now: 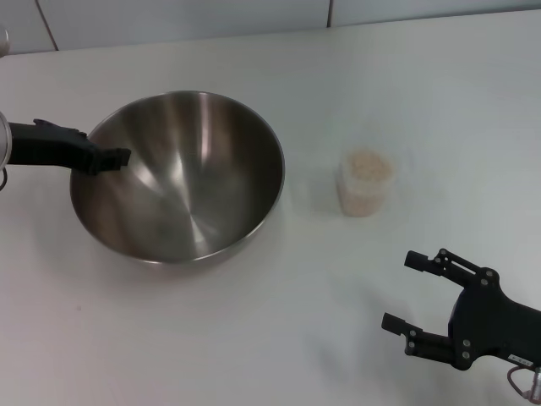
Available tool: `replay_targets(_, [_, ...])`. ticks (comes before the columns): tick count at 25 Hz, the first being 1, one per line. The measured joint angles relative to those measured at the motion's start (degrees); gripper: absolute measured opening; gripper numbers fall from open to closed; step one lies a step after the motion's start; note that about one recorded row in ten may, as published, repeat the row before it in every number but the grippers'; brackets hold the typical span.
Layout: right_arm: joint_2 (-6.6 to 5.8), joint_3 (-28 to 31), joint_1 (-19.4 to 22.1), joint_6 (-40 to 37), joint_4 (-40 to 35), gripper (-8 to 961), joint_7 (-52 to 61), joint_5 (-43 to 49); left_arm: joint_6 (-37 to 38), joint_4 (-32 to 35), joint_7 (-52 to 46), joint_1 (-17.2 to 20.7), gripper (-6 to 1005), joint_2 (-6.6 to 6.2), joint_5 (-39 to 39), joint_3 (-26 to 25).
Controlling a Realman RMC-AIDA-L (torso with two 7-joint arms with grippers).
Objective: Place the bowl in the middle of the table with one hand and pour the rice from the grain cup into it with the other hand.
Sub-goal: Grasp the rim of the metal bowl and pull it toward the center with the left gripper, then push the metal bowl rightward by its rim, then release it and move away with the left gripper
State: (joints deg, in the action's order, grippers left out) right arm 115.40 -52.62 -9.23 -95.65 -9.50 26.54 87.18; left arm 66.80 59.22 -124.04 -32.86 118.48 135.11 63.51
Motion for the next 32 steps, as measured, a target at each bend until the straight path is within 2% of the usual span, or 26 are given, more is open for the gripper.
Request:
replay_targets(6, [0.0,-0.1,0.0,0.0,0.0,834,0.0,0.0,0.6,-0.4,0.0,-0.9,485,-0.1,0.4,0.0])
replay_targets(12, [0.0,-0.2,-0.1,0.0,0.0,834,0.0,0.0,0.9,-2.4,0.0,-2.5,238,-0.3,0.3,-0.5])
replay_targets(16, [0.0,-0.2,-0.1,0.1,0.0,833,0.0,0.0,2.0,-5.6,-0.1,-4.9,87,-0.45,0.3,-3.6])
replay_targets(18, [0.0,-0.3,-0.1,0.1,0.0,833,0.0,0.0,2.6,-7.8,-0.1,-6.3,56,-0.68,0.3,-6.5])
replay_targets(19, [0.0,-0.3,-0.1,0.1,0.0,833,0.0,0.0,3.4,-10.1,-0.1,-8.0,41,-1.26,0.4,-9.7])
replay_targets(21, [0.0,-0.3,-0.1,0.1,0.0,833,0.0,0.0,3.8,-10.9,-0.1,-8.5,41,-1.55,0.3,-10.6])
replay_targets(24, [0.0,-0.3,-0.2,0.1,0.0,833,0.0,0.1,5.4,-15.4,-0.3,-11.9,41,-3.28,0.0,-15.4])
replay_targets(29, [0.0,-0.3,-0.3,0.1,0.0,834,0.0,0.1,4.6,-17.6,-0.4,-14.4,40,-3.96,-0.1,-17.2])
replay_targets(32, [0.0,-0.3,-0.3,0.1,0.0,834,0.0,0.1,3.4,-18.1,-0.1,-15.7,39,-3.65,0.0,-17.1])
